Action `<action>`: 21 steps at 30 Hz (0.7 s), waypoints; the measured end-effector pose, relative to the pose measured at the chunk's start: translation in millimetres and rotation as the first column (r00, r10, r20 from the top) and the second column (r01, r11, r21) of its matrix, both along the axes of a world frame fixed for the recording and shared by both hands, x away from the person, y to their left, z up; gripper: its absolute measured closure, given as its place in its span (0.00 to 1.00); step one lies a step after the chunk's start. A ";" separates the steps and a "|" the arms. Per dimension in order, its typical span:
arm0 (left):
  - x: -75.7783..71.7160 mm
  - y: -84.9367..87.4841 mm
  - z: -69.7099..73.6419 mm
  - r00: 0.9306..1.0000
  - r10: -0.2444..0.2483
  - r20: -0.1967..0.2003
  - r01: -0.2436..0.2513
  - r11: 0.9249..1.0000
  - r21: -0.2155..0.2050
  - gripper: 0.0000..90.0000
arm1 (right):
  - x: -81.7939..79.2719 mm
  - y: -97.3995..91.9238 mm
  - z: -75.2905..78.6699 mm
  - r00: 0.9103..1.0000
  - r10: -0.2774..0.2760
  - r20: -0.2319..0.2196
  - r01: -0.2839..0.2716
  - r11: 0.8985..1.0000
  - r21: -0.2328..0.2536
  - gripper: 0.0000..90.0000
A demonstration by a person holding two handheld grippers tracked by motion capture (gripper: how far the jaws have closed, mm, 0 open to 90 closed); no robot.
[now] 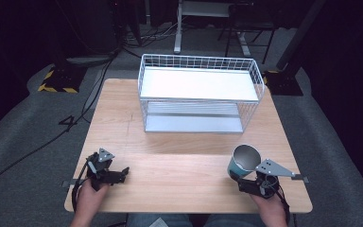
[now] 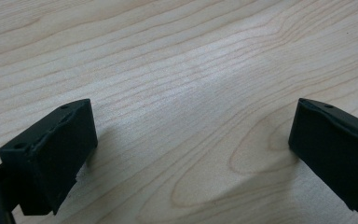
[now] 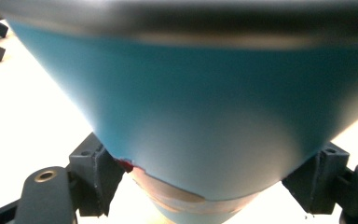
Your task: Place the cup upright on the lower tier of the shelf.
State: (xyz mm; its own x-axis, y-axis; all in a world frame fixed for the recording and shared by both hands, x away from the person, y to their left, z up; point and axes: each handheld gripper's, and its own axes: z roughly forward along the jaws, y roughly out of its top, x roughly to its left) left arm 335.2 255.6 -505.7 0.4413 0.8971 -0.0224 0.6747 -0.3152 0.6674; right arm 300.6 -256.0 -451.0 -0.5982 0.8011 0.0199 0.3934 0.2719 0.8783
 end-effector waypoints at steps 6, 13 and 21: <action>-1.3 -1.0 -0.1 1.000 0.010 -0.001 -0.010 1.000 -0.002 0.02 | 15.1 7.1 6.5 1.000 0.007 -0.006 -0.007 1.000 0.001 0.26; -2.5 -2.4 0.0 1.000 0.024 -0.003 -0.024 1.000 -0.001 0.02 | 35.2 16.4 10.1 1.000 0.010 -0.021 -0.009 1.000 0.015 0.26; -4.8 -4.5 -0.2 0.999 0.035 0.000 -0.035 0.999 -0.004 0.02 | 56.4 27.9 11.6 1.000 0.005 -0.024 -0.005 1.000 -0.004 0.26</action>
State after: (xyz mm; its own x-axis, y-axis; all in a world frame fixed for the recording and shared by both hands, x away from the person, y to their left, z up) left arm 330.4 251.1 -505.9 0.4099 0.9118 -0.0261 0.6854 -0.2890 0.6683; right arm 356.9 -228.1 -439.3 -0.6019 0.7980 0.0311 0.4128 0.2775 0.8675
